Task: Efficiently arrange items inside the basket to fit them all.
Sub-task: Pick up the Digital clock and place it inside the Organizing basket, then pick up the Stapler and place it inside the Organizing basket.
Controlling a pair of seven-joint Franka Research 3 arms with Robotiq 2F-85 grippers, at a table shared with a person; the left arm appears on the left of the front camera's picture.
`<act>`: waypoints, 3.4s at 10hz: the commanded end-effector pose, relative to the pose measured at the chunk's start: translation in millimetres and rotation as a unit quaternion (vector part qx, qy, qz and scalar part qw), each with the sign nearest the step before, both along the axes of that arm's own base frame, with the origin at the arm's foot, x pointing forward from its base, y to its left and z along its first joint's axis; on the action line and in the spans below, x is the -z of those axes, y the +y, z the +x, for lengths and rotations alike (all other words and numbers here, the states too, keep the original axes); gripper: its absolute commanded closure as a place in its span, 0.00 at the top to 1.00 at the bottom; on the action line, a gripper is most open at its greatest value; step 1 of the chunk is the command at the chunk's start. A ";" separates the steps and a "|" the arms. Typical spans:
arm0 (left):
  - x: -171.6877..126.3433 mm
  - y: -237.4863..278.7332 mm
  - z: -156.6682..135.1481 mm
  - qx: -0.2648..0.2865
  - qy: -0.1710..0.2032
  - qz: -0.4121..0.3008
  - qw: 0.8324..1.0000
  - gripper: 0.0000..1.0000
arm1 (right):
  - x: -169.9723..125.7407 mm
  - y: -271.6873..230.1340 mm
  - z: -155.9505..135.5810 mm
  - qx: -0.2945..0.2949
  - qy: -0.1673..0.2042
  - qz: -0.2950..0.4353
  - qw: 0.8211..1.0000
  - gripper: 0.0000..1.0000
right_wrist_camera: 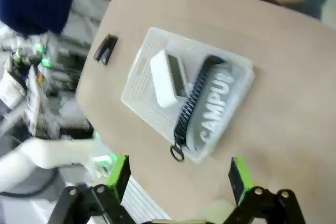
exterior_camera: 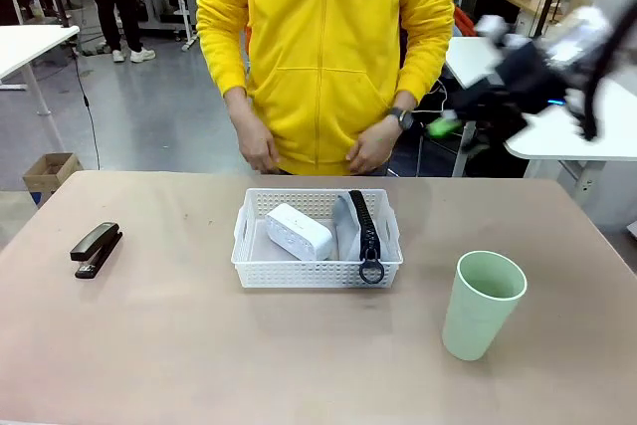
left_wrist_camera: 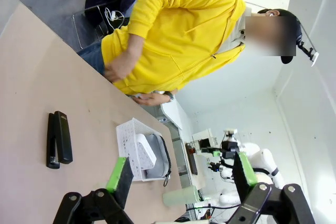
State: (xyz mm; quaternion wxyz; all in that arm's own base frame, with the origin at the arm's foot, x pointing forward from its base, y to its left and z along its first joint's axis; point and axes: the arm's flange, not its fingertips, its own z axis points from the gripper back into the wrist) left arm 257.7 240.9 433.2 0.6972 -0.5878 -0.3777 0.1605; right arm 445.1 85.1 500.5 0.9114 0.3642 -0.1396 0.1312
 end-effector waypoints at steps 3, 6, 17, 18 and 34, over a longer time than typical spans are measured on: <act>-0.7 -2.6 -0.1 -0.002 -0.017 -0.003 1.000 1.00 | 71.9 -172.3 -43.1 0.150 0.011 0.233 0.961 1.00; -0.7 -2.6 -0.1 -0.002 -0.017 -0.003 1.000 1.00 | 130.5 -207.7 -51.2 0.242 0.030 0.295 0.924 1.00; -0.7 -2.6 -0.1 -0.002 -0.017 -0.003 1.000 1.00 | 120.4 -225.9 -68.1 0.239 0.040 0.282 0.928 1.00; 0.2 0.0 0.3 0.000 0.000 0.000 1.000 1.00 | 120.4 -225.9 -68.1 0.239 0.040 0.282 0.928 1.00; 0.3 -212.1 154.4 0.110 0.146 0.632 0.753 1.00 | 120.4 -225.9 -68.1 0.239 0.040 0.282 0.928 1.00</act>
